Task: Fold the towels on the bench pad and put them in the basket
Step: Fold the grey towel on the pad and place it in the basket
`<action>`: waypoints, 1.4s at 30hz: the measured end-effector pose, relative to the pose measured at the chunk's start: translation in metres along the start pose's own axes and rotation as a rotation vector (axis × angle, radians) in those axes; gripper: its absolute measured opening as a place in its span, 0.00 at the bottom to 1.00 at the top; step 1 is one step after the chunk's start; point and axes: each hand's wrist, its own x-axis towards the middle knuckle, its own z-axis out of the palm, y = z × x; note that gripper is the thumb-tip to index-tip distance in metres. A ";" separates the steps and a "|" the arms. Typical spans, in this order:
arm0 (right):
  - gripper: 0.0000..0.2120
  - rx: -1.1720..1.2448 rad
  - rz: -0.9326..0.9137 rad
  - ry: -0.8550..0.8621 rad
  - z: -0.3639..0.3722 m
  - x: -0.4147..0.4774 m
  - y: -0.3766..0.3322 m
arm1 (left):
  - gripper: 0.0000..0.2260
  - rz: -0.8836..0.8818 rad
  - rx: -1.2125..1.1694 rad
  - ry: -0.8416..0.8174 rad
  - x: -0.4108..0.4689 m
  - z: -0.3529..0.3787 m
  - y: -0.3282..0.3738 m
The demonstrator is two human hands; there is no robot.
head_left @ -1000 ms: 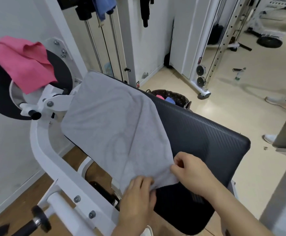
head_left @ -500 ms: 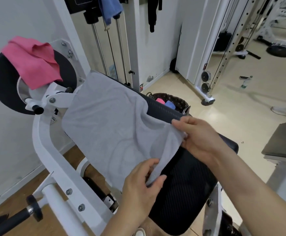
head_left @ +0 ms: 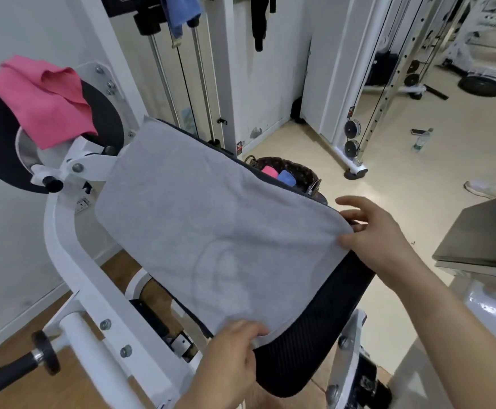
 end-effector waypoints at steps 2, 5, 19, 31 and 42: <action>0.27 -0.092 -0.025 -0.027 -0.001 0.004 -0.002 | 0.19 -0.006 -0.004 -0.001 -0.002 0.001 0.000; 0.23 -0.322 -0.084 -0.083 0.003 0.009 -0.005 | 0.16 -0.017 -0.018 -0.015 -0.003 0.002 0.000; 0.04 -0.748 -0.172 0.033 0.001 0.028 -0.002 | 0.08 -0.011 -0.152 -0.206 -0.004 0.000 -0.005; 0.14 -1.005 -0.351 0.169 0.012 0.016 -0.005 | 0.10 -0.152 -0.272 0.031 0.013 -0.037 -0.023; 0.12 -0.871 -0.560 0.099 0.172 0.070 -0.071 | 0.11 -0.201 0.062 0.460 0.207 -0.229 -0.148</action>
